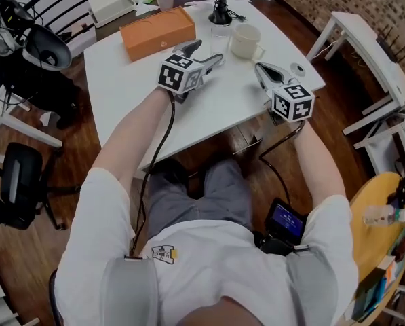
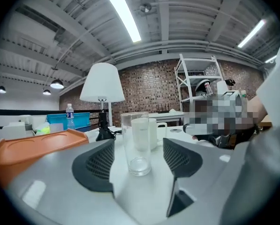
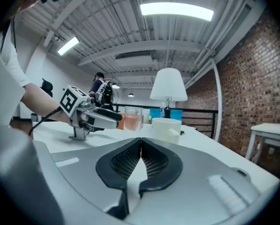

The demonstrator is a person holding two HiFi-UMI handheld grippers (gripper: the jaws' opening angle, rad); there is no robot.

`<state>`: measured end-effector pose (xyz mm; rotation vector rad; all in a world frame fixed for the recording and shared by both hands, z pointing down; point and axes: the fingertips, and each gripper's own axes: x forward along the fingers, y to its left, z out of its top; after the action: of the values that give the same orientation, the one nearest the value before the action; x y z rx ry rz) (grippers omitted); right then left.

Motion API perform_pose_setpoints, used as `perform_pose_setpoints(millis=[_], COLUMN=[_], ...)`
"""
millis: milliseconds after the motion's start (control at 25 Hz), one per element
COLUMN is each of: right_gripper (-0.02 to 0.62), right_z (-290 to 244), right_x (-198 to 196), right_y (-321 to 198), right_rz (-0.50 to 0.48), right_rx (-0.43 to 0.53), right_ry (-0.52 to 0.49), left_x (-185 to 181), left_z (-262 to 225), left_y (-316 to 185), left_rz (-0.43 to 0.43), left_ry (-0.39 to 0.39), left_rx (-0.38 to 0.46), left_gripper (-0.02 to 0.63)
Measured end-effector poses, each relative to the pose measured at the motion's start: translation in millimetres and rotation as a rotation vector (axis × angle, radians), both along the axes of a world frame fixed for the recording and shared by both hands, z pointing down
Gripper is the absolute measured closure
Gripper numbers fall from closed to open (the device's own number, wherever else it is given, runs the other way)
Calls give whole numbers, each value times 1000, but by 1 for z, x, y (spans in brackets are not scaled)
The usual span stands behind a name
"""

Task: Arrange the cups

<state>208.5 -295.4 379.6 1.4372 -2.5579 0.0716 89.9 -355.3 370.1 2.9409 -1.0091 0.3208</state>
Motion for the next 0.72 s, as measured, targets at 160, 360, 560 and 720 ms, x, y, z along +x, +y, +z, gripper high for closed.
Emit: perform_pose_setpoints(millis=[160,360,560,720], right_gripper=[523,518,499,478], right_z=[-8,-7,-4,-2], right_x=[-8,-8,-17,-27], right_y=[-14,-20,-28,-32], right_rz=[-35,-30,-43,-62], right_rx=[-1,-1,-16,-39], right_ry=[-25,-36,-30,-51], left_x=[14,25,38,45], left_z=[4,7,8,11], left_y=[-13,-26,-33,-39], left_rz=[23,38,59,47], left_ry=[-39,-54,-57,-70], left_rx=[25,27,23,23], left_gripper=[216,182,181,190])
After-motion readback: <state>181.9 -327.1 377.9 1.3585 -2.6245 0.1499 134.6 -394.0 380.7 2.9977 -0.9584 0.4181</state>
